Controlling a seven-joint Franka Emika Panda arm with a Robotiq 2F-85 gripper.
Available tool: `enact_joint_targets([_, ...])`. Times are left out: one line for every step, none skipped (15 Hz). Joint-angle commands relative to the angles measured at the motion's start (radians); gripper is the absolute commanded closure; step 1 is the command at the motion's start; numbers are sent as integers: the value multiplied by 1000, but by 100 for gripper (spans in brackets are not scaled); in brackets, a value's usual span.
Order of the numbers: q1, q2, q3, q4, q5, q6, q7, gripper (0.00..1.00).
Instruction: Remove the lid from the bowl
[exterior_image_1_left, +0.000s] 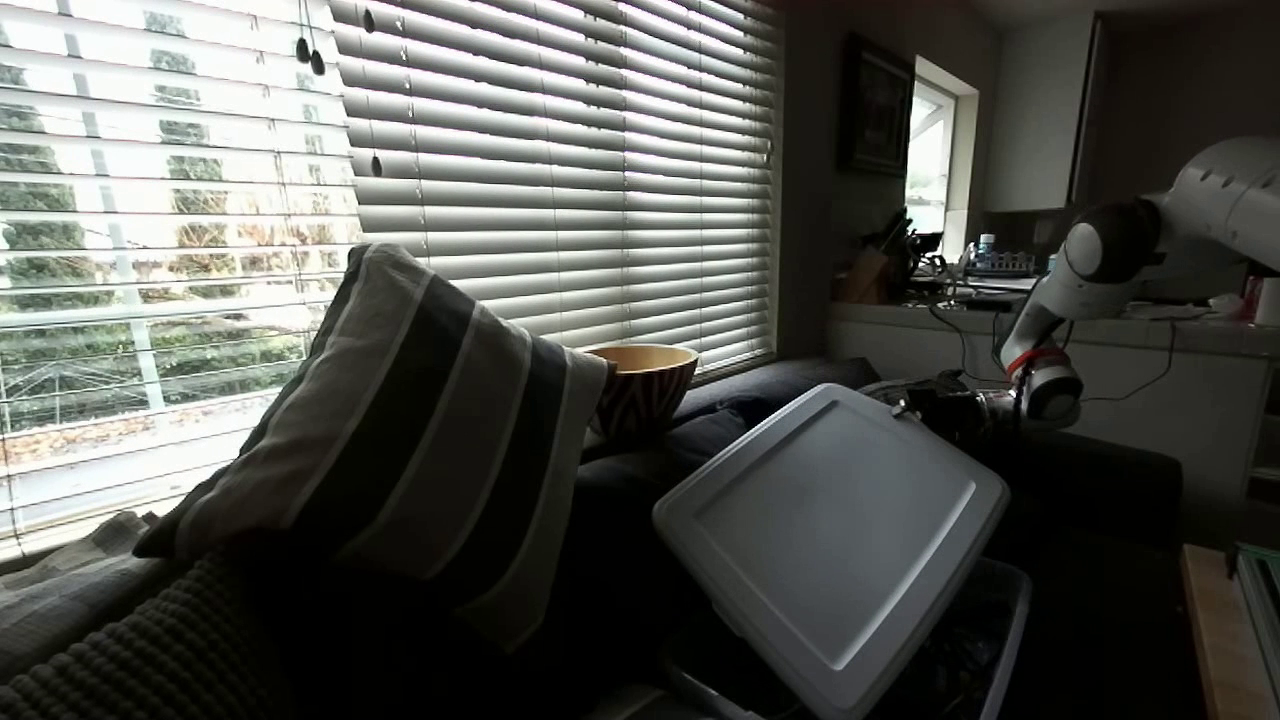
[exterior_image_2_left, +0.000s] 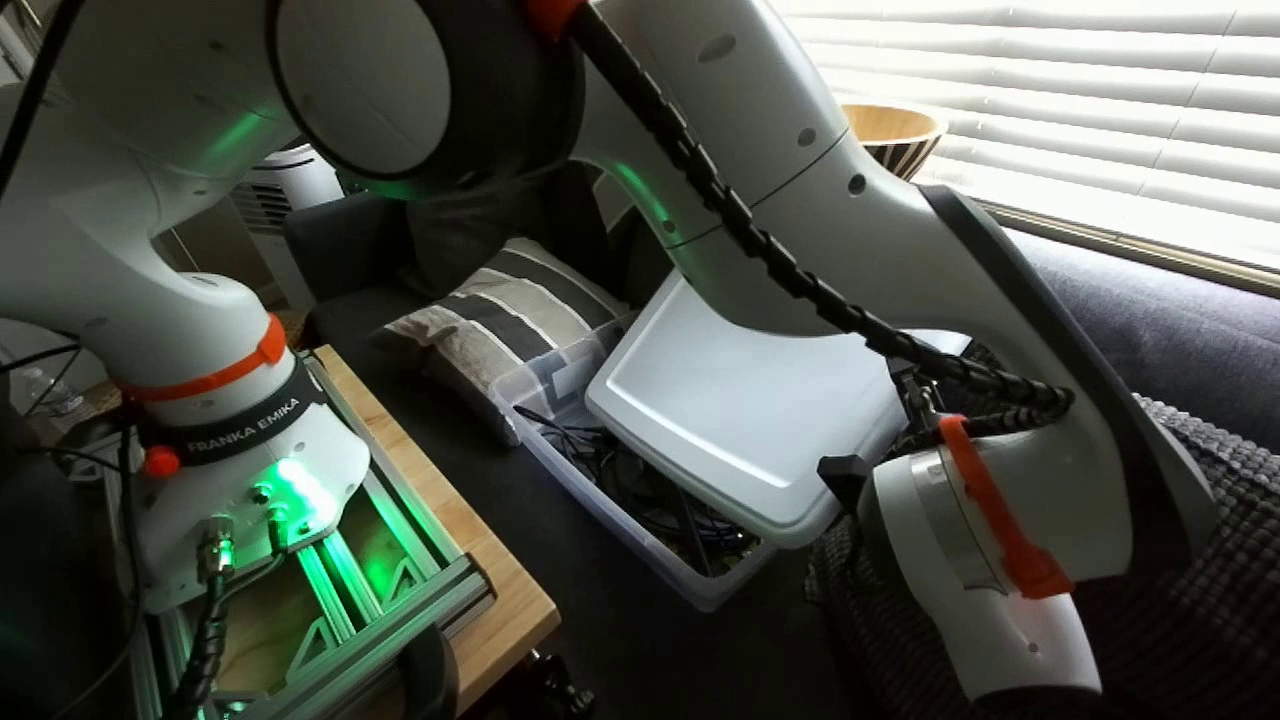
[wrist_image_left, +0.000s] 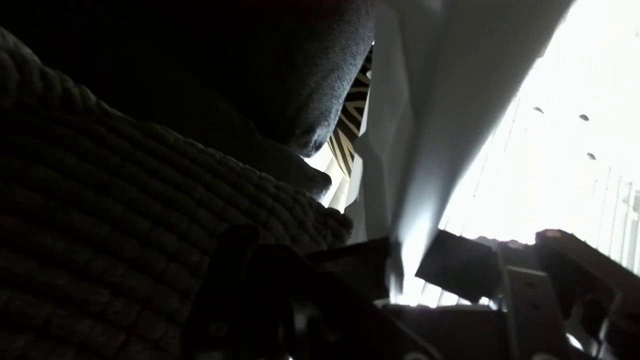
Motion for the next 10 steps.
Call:
enact_joint_targets([56, 22, -64, 21, -73, 67, 43, 100])
enact_joint_targets([60, 21, -71, 18, -99, 54, 58, 100])
enact_joint_targets([64, 17, -78, 12, -127, 44, 72, 100])
enact_joint_targets([67, 16, -82, 9, -158, 35, 83, 100])
enact_joint_targets([65, 18, -83, 9, -198, 11, 91, 100])
enact_joint_targets([63, 20, -83, 10, -240, -12, 98, 100])
enact_joint_targets([59, 28, -83, 19, -281, -34, 100, 100])
enact_joint_targets([56, 34, -84, 28, -325, -55, 102, 100])
enact_joint_targets([54, 45, -85, 40, -367, -67, 102, 100])
enact_joint_targets([52, 54, -83, 53, -409, -79, 104, 100])
